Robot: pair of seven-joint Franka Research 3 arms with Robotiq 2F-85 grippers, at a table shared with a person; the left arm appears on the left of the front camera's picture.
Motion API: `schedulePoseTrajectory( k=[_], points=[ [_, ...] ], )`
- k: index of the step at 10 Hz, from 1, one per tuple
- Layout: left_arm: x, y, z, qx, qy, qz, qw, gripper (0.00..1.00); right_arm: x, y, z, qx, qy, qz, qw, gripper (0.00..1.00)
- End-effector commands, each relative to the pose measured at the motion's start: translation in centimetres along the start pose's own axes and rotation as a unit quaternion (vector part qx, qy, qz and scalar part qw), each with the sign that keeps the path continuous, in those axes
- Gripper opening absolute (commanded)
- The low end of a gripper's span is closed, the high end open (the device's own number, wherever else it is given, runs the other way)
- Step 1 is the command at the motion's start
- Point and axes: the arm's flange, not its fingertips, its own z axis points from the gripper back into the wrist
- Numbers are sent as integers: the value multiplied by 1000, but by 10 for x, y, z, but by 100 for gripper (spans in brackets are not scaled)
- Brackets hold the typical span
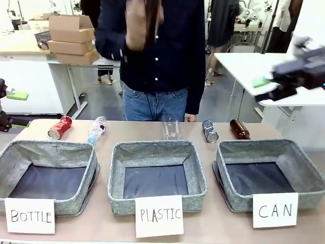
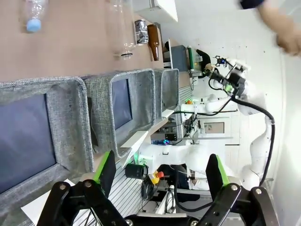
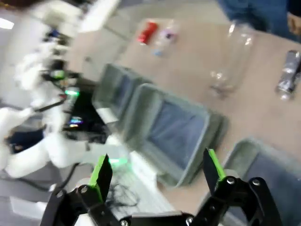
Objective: Sort the can waste into the basket.
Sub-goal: Pick up the can waste from the table and place it in the right Fabric basket.
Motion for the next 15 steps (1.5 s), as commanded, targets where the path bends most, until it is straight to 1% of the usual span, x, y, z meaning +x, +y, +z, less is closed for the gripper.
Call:
schedulePoseTrajectory(
  k=[1,2,3,4,5,6,7,8,9,10,11,12,13,14,15],
  points=[
    [2,-1,1,-13,-4,-12,1000,100,53,-16,-48,-220,90,-56,970,100],
    [2,-1,1,-13,-4,-12,1000,100,69,-24,-74,-279,114,-68,951,100],
    [2,-1,1,-13,-4,-12,1000,100,74,-33,-95,-312,130,-77,938,100],
    [2,-1,1,-13,-4,-12,1000,100,75,-43,-109,-341,132,-89,926,100],
    [2,-1,1,-13,-4,-12,1000,100,70,-48,-114,-342,128,-91,926,100],
    [2,-1,1,-13,-4,-12,1000,100,59,-40,-101,-232,132,-70,961,100],
    [2,-1,1,-13,-4,-12,1000,100,59,-58,-116,-333,96,-48,937,100],
    [2,-1,1,-13,-4,-12,1000,100,59,-58,-116,-333,96,-48,937,100],
    [2,-1,1,-13,-4,-12,1000,100,53,-64,-116,-321,122,-67,937,100],
    [2,-1,1,-13,-4,-12,1000,100,74,-72,-136,-369,107,-77,920,100],
    [2,-1,1,-13,-4,-12,1000,100,104,-92,-163,-393,120,-89,907,100],
    [2,-1,1,-13,-4,-12,1000,100,126,-118,-185,-386,136,-90,908,100],
    [2,-1,1,-13,-4,-12,1000,100,138,-132,-202,-376,147,-80,912,100],
    [2,-1,1,-13,-4,-12,1000,100,148,-148,-221,-387,160,-82,904,100],
    [2,-1,1,-13,-4,-12,1000,100,154,-164,-238,-411,175,-109,888,100]
  ],
)
